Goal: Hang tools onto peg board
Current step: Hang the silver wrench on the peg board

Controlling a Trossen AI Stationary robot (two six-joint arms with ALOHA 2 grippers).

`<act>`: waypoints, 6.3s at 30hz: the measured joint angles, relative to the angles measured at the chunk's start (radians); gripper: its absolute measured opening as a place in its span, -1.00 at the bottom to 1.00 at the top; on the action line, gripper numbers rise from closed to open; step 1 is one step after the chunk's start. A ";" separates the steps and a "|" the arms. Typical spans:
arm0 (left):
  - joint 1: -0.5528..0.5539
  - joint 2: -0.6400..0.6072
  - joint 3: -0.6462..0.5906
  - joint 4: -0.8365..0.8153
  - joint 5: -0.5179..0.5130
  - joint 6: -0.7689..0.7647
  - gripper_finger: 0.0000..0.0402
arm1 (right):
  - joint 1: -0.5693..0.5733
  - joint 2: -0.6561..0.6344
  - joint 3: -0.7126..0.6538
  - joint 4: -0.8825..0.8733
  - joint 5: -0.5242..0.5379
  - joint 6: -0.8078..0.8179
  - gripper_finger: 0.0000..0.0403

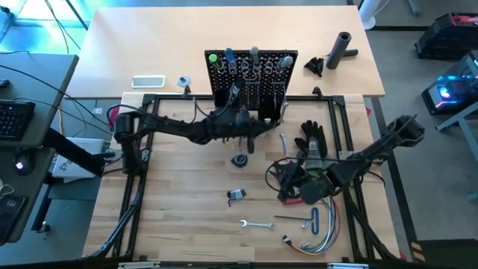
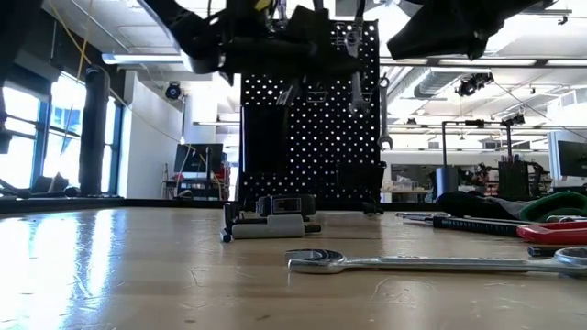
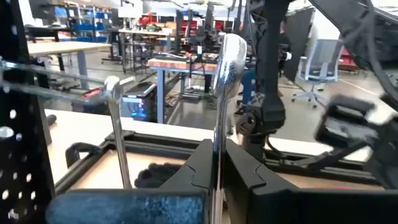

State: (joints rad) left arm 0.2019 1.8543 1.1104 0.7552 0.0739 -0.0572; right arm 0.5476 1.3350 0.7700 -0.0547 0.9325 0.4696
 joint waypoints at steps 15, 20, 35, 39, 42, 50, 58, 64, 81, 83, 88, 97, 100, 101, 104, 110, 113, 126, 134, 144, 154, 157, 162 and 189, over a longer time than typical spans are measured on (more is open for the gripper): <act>-0.007 0.033 0.115 -0.211 -0.115 0.008 -0.97 | 0.005 0.000 0.000 -0.053 -0.001 0.002 -0.49; -0.027 0.032 0.115 -0.218 -0.137 0.014 -0.97 | 0.005 0.000 0.000 -0.063 -0.007 0.002 -0.49; -0.104 -0.017 0.113 -0.376 -0.140 0.042 -0.97 | 0.040 -0.064 0.000 -0.291 0.215 0.091 -0.49; -0.128 -0.062 0.113 -0.418 -0.182 0.085 -0.97 | 0.043 -0.159 0.000 -0.377 0.230 0.086 -0.49; -0.135 -0.082 0.114 -0.422 -0.210 0.112 -0.97 | 0.033 -0.213 0.000 -0.367 0.208 0.008 -0.49; -0.109 -0.096 0.114 -0.456 -0.208 0.095 -0.97 | 0.009 -0.249 0.000 -0.310 0.157 -0.102 -0.49; -0.116 -0.105 0.114 -0.439 -0.172 0.094 -0.97 | -0.023 -0.244 0.000 -0.330 0.034 -0.085 -0.49; -0.133 -0.116 0.114 -0.442 -0.162 0.102 -0.97 | -0.051 -0.287 0.000 -0.368 0.004 -0.141 -0.49; -0.143 -0.211 0.097 -0.518 -0.201 0.147 -0.97 | -0.163 -0.751 -0.021 -0.376 -0.311 -0.512 -0.49; -0.141 -0.229 0.072 -0.509 -0.204 0.140 -0.97 | -0.188 -0.808 -0.069 -0.345 -0.356 -0.546 -0.49; -0.138 -0.259 -0.052 -0.278 -0.131 0.087 -0.97 | -0.280 -0.919 -0.279 -0.103 -0.461 -0.568 -0.49; -0.152 -0.181 -0.108 -0.059 -0.102 0.009 -0.97 | -0.431 -0.755 -0.555 0.455 -0.645 -0.518 -0.49; -0.158 -0.151 -0.108 -0.024 -0.101 0.008 -0.97 | -0.457 -0.655 -0.546 0.534 -0.698 -0.504 -0.49; -0.160 -0.144 -0.108 -0.010 -0.100 0.007 -0.97 | -0.462 -0.620 -0.535 0.551 -0.706 -0.504 -0.48; -0.165 -0.128 -0.108 0.009 -0.099 0.007 -0.97 | -0.476 -0.521 -0.499 0.577 -0.709 -0.504 -0.45; -0.165 -0.128 -0.108 0.007 -0.100 0.007 -0.97 | -0.512 -0.345 -0.408 0.646 -0.821 -0.504 -0.30; -0.164 -0.128 -0.108 0.011 -0.100 0.007 -0.97 | -0.527 -0.258 -0.365 0.647 -0.834 -0.505 -0.27; -0.178 -0.128 -0.108 0.014 -0.094 0.027 -0.97 | -0.535 -0.042 -0.220 0.695 -0.856 -0.538 -0.30; -0.177 -0.128 -0.108 0.007 -0.085 0.028 -0.95 | -0.535 -0.032 -0.214 0.690 -0.859 -0.538 -0.87; -0.175 -0.154 -0.107 -0.129 -0.102 0.033 -0.72 | -0.535 -0.033 -0.215 0.673 -0.862 -0.512 -0.97; -0.174 -0.325 -0.107 -0.414 -0.242 0.119 -0.61 | -0.605 -0.033 -0.216 0.620 -0.870 -0.445 -0.98; -0.174 -0.382 -0.107 -0.505 -0.264 0.143 -0.60 | -0.624 -0.019 -0.216 0.645 -0.874 -0.414 -0.99; -0.177 -0.456 -0.107 -0.600 -0.301 0.153 -0.60 | -0.646 0.067 -0.216 0.745 -0.883 -0.372 -0.99; -0.203 -0.486 -0.108 -0.789 -0.302 0.137 -0.60 | -0.789 0.264 -0.106 0.847 -0.884 -0.290 -0.99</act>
State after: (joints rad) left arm -0.0009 1.3682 1.0021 -0.0341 -0.2278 0.0800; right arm -0.2416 1.5986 0.6638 0.7923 0.0486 0.1795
